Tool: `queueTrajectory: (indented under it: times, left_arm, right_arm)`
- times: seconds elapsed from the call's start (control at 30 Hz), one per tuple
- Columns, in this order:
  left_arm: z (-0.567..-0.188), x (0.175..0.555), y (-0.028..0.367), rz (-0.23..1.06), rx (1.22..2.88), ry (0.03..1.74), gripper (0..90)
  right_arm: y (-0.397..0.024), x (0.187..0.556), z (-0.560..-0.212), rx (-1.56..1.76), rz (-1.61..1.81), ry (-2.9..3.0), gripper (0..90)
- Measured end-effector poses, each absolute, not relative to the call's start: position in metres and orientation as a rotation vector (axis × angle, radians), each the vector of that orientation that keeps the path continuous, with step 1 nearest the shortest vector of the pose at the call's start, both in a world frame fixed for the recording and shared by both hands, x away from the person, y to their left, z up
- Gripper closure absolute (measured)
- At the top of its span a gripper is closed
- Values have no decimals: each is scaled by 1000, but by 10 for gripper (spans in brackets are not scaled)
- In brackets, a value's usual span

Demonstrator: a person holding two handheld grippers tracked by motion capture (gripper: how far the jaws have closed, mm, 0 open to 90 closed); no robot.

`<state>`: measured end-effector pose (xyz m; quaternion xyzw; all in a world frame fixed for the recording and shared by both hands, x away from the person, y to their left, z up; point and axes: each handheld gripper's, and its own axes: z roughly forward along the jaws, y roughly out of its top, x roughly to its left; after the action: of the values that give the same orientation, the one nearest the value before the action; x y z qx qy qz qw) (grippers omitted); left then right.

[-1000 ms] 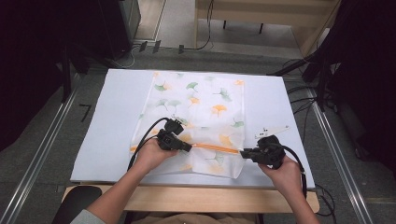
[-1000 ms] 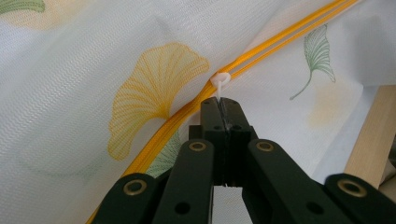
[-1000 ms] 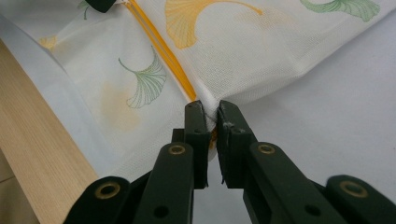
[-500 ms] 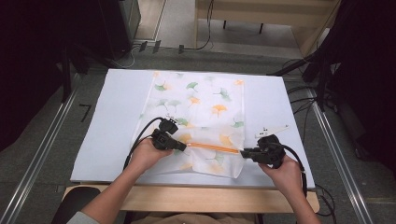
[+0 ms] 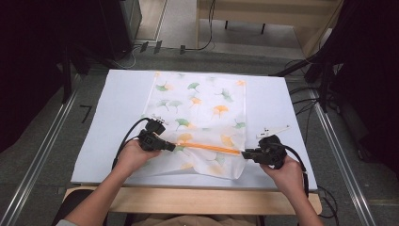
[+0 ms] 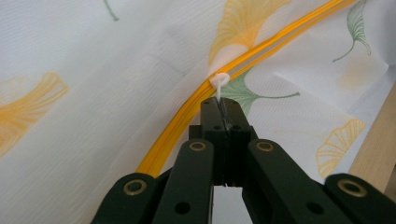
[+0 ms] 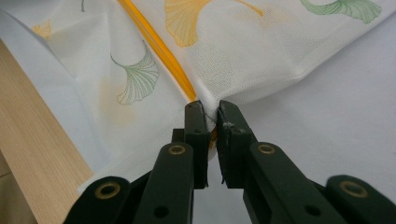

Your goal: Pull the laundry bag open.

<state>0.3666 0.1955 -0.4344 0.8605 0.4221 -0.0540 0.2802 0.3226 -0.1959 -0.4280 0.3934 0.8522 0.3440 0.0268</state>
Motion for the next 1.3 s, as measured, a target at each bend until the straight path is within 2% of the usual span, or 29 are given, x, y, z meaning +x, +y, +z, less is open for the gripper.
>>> queueTrajectory:
  times: [1.3]
  left_arm:
    - [-435, 368, 205, -166, 2288, 1165, 900]
  right_arm:
    - [-198, 323, -430, 1221, 1054, 2643, 851]
